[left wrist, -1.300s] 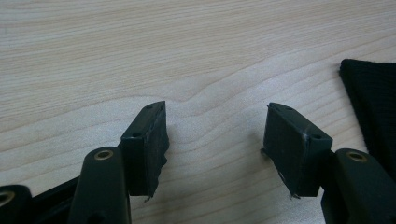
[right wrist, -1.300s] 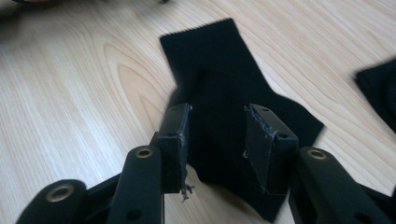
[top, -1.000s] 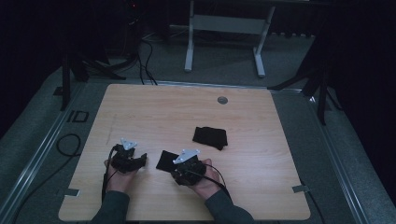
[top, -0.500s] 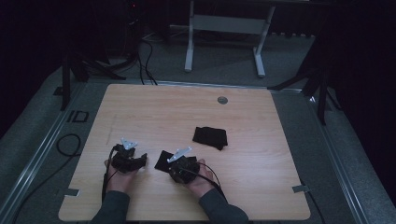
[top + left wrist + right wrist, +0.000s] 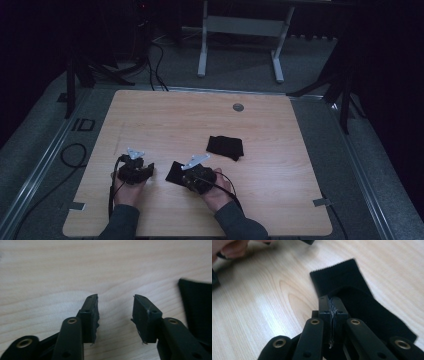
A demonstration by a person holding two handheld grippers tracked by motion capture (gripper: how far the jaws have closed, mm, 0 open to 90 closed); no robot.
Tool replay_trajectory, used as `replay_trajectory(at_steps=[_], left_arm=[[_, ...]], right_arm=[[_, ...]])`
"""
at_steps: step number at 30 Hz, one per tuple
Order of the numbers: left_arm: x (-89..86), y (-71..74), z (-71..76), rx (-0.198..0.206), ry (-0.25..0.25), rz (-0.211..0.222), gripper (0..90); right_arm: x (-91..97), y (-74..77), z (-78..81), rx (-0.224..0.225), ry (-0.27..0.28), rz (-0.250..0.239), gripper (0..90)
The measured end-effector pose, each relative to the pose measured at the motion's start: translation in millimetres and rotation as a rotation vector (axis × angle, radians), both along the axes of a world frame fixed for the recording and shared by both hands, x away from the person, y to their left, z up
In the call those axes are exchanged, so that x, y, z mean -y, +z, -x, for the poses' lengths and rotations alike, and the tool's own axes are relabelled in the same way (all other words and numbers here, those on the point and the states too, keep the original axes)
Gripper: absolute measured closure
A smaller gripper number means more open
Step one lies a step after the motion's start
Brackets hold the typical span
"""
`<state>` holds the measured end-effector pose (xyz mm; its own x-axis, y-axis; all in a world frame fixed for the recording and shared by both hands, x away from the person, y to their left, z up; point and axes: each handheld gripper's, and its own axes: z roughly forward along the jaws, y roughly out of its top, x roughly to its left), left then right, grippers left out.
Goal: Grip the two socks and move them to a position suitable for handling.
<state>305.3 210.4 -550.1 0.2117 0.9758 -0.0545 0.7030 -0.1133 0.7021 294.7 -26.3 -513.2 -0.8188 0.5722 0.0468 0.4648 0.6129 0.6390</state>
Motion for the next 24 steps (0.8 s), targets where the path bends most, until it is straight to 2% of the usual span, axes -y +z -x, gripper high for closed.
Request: replay_trajectory(at_steps=[5, 11, 17, 19, 23, 24], left_arm=[[2.2, 7.8, 6.5, 0.044, -0.037, 0.059, 61.4], [14.6, 16.0, 14.0, 0.095, -0.123, 0.071, 70.8], [31.4, 16.1, 17.0, 0.094, -0.223, 0.098, 82.6], [36.7, 15.3, 17.5, 0.089, -0.251, 0.093, 86.4], [44.8, 12.9, 18.0, 0.077, -0.288, 0.098, 89.8], [55.2, 10.3, 19.3, 0.059, -0.339, 0.078, 89.9]], right_arm=[[6.1, 8.7, -0.8, 0.008, -0.011, -0.030, 88.9], [14.4, 16.2, -2.8, 0.001, -0.020, -0.072, 88.9], [19.5, 20.5, -3.4, 0.001, -0.031, -0.095, 88.9], [20.7, 21.6, -3.4, 0.003, -0.032, -0.099, 88.9], [22.6, 23.6, -3.2, 0.005, -0.036, -0.105, 88.9], [24.1, 25.2, -2.9, 0.008, -0.038, -0.110, 88.9]])
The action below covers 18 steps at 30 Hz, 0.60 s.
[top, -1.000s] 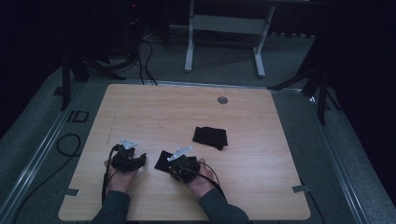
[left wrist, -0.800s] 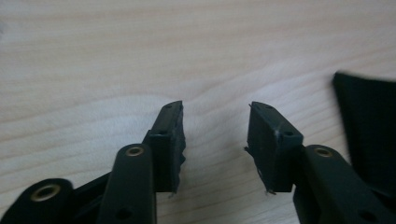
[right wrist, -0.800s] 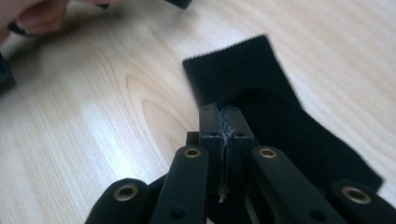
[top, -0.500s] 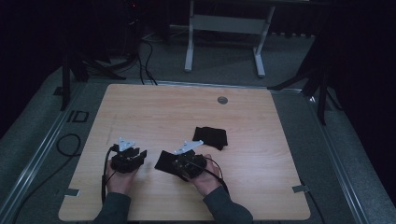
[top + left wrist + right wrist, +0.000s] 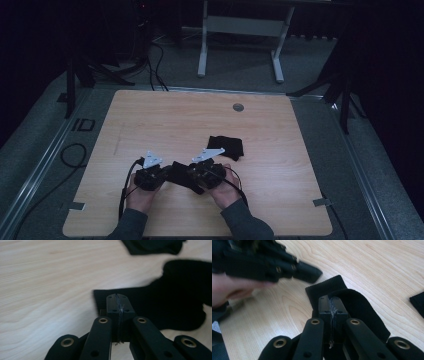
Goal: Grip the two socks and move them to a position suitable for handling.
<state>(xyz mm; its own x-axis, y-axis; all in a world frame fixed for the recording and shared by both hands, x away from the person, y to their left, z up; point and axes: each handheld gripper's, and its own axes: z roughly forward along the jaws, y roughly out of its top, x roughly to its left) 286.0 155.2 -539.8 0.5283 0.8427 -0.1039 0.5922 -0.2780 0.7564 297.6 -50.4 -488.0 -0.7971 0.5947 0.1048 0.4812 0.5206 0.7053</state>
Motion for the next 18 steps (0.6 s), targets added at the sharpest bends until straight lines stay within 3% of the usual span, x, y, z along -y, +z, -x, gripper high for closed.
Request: replay_trajectory(at_steps=[5, 6, 10, 15, 18], left_arm=[[16.4, -6.3, 2.2, -0.020, -0.061, -0.023, 90.0], [21.8, -10.0, 2.3, -0.034, -0.083, -0.051, 90.0], [26.1, -14.7, 1.8, -0.056, -0.094, -0.103, 90.0], [31.6, -16.1, 4.5, -0.029, -0.101, -0.169, 90.0], [30.3, -16.1, 4.0, -0.035, -0.101, -0.163, 90.0]], right_arm=[[3.2, 3.6, 0.5, 0.005, -0.006, -0.009, 88.9], [5.6, 5.6, 0.8, 0.006, -0.006, -0.013, 88.9], [9.4, 9.3, 2.7, 0.011, -0.007, -0.021, 88.9], [20.4, 15.2, 5.9, 0.032, -0.021, -0.025, 88.8], [27.6, 16.0, 5.8, 0.036, -0.033, -0.028, 88.9]])
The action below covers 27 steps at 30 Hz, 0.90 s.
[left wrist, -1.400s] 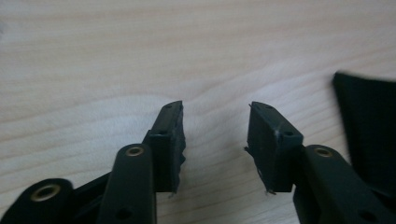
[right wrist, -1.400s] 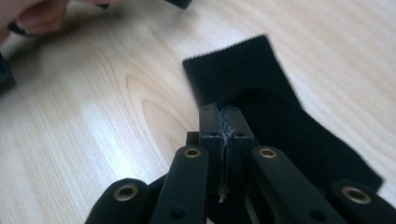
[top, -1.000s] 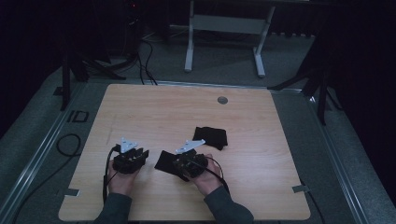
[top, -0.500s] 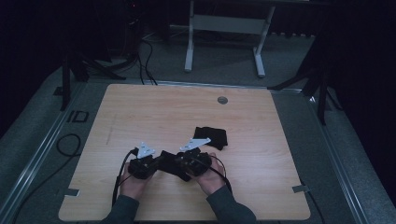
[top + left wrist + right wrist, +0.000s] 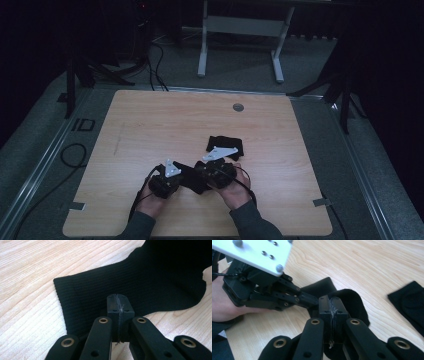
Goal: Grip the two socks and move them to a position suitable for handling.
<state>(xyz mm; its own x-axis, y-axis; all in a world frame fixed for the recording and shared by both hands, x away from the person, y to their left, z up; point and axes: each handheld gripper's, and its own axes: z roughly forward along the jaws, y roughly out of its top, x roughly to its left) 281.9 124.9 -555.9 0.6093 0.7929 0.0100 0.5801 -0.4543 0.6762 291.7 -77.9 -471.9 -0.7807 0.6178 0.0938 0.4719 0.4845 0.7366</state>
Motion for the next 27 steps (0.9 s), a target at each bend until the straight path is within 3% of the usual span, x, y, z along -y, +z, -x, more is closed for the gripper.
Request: replay_trajectory(at_steps=[14, 19, 27], left_arm=[[-8.9, -0.9, -0.4, -0.015, 0.029, 0.036, 90.0], [-10.9, -1.0, -0.6, -0.009, 0.036, 0.030, 90.0], [-13.2, -1.5, -1.3, -0.007, 0.037, 0.032, 90.0]], right_arm=[[39.9, -6.5, -3.9, -0.016, -0.079, 0.009, 88.7], [55.7, -10.7, -4.9, -0.031, -0.117, 0.009, 88.7], [86.3, -27.1, -0.7, -0.073, -0.168, 0.035, 88.7]])
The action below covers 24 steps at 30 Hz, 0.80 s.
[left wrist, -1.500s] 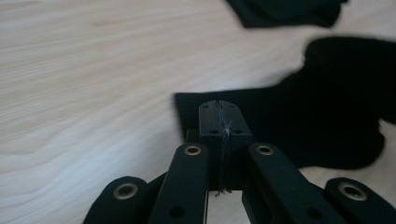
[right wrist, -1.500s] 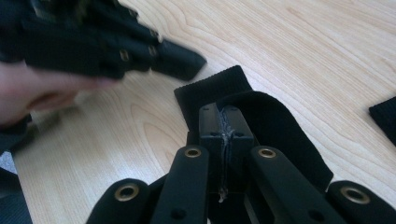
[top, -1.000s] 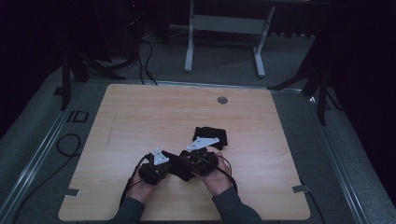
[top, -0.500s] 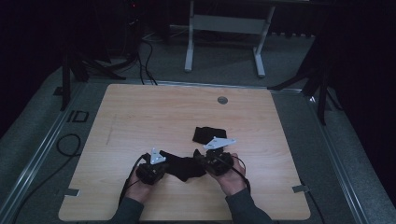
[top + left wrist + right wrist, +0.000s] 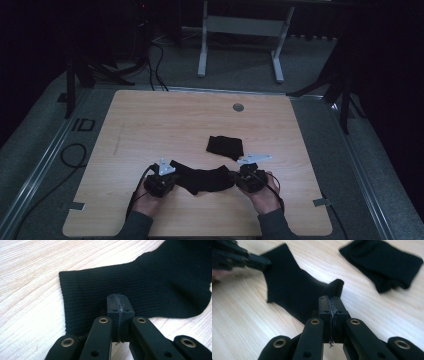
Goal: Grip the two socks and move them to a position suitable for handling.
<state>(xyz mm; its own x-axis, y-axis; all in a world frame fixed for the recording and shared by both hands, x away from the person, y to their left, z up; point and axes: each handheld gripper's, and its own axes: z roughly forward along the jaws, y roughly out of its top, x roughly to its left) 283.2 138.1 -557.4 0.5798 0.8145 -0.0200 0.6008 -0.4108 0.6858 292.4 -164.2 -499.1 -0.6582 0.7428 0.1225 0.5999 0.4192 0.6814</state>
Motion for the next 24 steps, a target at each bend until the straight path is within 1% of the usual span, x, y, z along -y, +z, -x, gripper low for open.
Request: replay_trajectory(at_steps=[2, 3, 4, 5, 6, 8, 11, 12, 14, 15, 16, 17, 20, 21, 22, 24], left_arm=[[-0.3, -0.4, -0.1, 0.000, 0.005, 0.008, 90.0], [-0.6, -0.5, -0.3, -0.002, 0.005, 0.012, 90.0], [-1.0, -0.5, -0.5, -0.003, 0.005, 0.013, 90.0], [-1.1, -0.5, -0.5, -0.004, 0.005, 0.015, 90.0], [-1.1, -0.6, -0.5, -0.005, 0.006, 0.017, 90.0], [-1.1, -0.7, -0.6, -0.005, 0.009, 0.019, 90.0], [-1.1, -0.7, -0.5, -0.005, 0.010, 0.019, 90.0], [-1.2, -0.7, -0.5, -0.005, 0.010, 0.020, 90.0], [-1.2, -0.7, -0.5, -0.005, 0.010, 0.019, 90.0], [-1.1, -0.6, -0.5, -0.004, 0.008, 0.017, 90.0], [-1.0, -0.7, -0.4, -0.003, 0.009, 0.015, 90.0], [-0.9, -0.6, -0.3, -0.003, 0.010, 0.014, 90.0], [-0.1, -0.7, 0.3, 0.004, 0.009, 0.008, 90.0], [0.2, -0.6, 0.6, 0.007, 0.003, 0.002, 89.9], [0.7, -0.7, 0.9, 0.007, 0.005, 0.003, 89.8], [0.9, -0.6, 1.0, 0.006, 0.006, 0.005, 89.6]], right_arm=[[7.6, -4.2, 0.3, -0.020, -0.014, -0.009, 88.7], [7.6, -4.2, 0.3, -0.020, -0.014, -0.009, 88.7], [15.7, -9.1, 0.7, -0.030, -0.034, -0.004, 88.8], [15.7, -9.1, 0.7, -0.030, -0.034, -0.004, 88.8], [21.8, -13.3, 1.2, -0.042, -0.049, 0.002, 88.8], [23.8, -14.9, 1.5, -0.044, -0.055, 0.006, 88.9], [31.8, -25.2, 1.1, -0.065, -0.087, 0.028, 88.9], [31.8, -25.2, 1.1, -0.065, -0.087, 0.028, 88.9], [34.7, -29.4, 0.8, -0.073, -0.104, 0.045, 88.9], [38.8, -35.0, 0.4, -0.089, -0.124, 0.057, 88.9], [38.8, -35.0, 0.4, -0.089, -0.124, 0.057, 88.9], [40.5, -38.6, 0.5, -0.101, -0.132, 0.066, 88.9], [41.2, -41.5, 0.8, -0.114, -0.131, 0.064, 88.4], [41.2, -41.9, 1.0, -0.114, -0.131, 0.063, 87.2], [41.4, -41.3, 1.1, -0.112, -0.133, 0.062, 83.0], [42.9, -38.0, 0.8, -0.095, -0.149, 0.057, 76.9]])
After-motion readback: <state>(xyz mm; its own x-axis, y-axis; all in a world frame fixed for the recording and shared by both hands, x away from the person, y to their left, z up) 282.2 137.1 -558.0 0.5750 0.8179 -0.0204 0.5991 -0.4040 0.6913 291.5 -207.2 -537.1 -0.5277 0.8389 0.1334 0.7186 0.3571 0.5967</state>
